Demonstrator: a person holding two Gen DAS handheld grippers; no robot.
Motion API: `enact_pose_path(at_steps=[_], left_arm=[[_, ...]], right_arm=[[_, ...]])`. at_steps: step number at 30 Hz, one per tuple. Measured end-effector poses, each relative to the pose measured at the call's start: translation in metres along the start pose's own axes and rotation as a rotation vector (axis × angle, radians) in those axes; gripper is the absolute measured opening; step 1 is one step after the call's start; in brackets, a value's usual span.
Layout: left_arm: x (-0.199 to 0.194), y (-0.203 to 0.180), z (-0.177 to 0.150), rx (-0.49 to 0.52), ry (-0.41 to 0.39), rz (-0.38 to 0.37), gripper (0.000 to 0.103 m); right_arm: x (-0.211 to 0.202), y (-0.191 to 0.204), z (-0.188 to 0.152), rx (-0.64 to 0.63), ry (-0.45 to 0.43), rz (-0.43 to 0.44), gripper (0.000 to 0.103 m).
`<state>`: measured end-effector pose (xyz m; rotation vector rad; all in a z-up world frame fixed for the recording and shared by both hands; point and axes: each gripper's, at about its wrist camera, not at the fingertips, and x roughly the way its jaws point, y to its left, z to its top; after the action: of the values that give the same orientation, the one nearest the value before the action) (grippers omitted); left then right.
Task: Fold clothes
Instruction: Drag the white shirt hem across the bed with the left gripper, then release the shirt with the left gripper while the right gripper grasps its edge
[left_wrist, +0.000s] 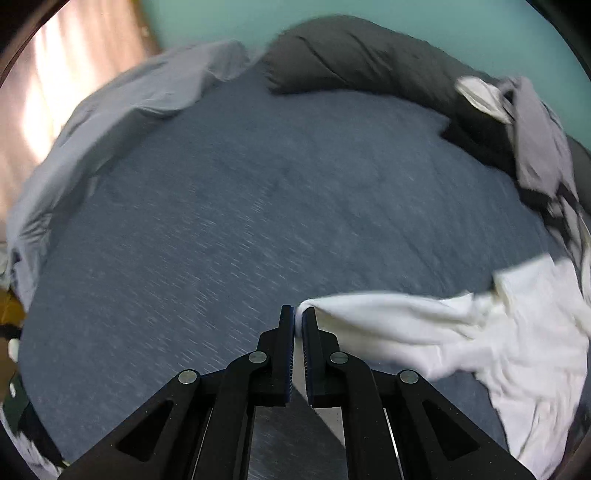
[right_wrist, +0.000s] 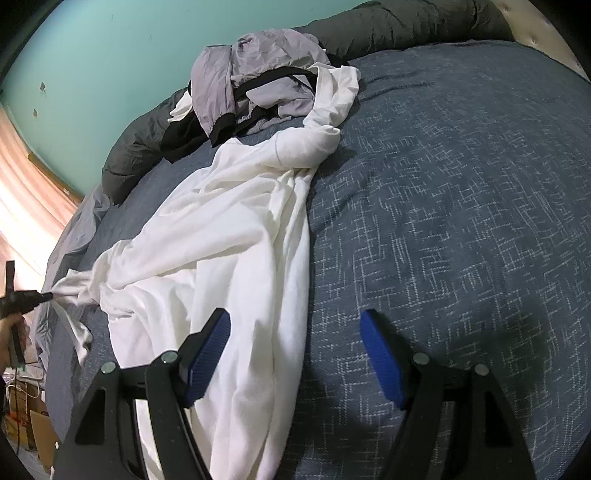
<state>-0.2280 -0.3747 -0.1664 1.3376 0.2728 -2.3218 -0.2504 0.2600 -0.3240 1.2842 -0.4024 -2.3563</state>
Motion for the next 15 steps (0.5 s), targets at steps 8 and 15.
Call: enact_pose_path(at_steps=[8,15], left_arm=[[0.002,-0.026,-0.032,-0.018,0.047,-0.129,0.036],[-0.010,-0.101,-0.108,0.174,0.191,-0.370,0.039]], right_arm=[[0.000,0.000,0.001,0.010,0.001,0.007,0.074],[-0.008,0.010,-0.004,-0.018,0.019,0.028,0.074]])
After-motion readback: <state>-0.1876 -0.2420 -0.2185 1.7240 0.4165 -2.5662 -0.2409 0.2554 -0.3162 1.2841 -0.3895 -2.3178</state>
